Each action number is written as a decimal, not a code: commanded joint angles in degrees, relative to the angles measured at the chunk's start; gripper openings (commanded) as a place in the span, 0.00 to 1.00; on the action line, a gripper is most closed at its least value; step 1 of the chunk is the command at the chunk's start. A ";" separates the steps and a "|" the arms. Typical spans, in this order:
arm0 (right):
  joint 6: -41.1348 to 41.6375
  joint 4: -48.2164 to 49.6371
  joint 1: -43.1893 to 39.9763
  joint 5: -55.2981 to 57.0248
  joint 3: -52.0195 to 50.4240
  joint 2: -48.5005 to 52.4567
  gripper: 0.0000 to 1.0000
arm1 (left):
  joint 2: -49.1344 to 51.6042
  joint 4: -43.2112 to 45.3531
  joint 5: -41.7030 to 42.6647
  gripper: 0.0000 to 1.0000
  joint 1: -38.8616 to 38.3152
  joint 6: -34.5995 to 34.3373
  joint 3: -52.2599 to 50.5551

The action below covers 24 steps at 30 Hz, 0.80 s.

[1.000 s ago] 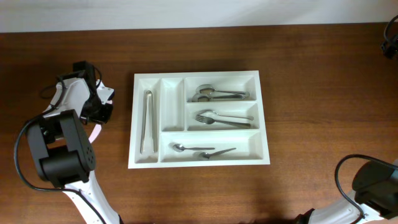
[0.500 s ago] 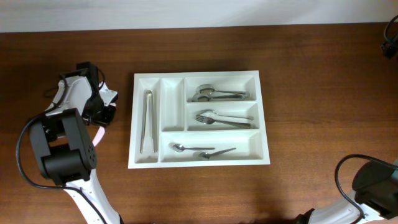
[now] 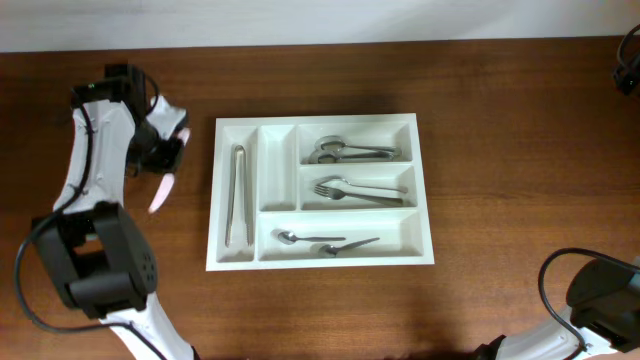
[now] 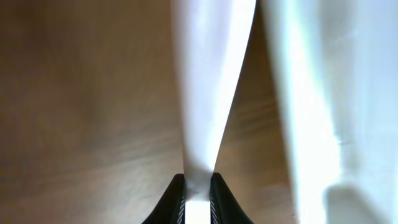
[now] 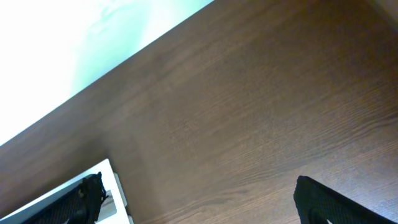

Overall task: Pack container
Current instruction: 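Carry the pink knife into the narrow second-left compartment and release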

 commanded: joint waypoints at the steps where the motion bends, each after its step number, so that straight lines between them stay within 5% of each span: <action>1: 0.26 0.00 -0.13 -0.74 -0.24 0.11 0.99 | -4.85 0.90 13.11 0.02 -3.98 -5.60 2.56; 11: 0.26 0.02 -0.13 -0.74 -0.24 0.11 0.99 | -3.32 8.04 13.35 0.02 -14.73 -28.55 2.54; 24: 0.26 0.02 -0.13 -0.74 -0.24 0.11 0.99 | 7.26 11.74 11.39 0.02 -25.75 -36.41 2.38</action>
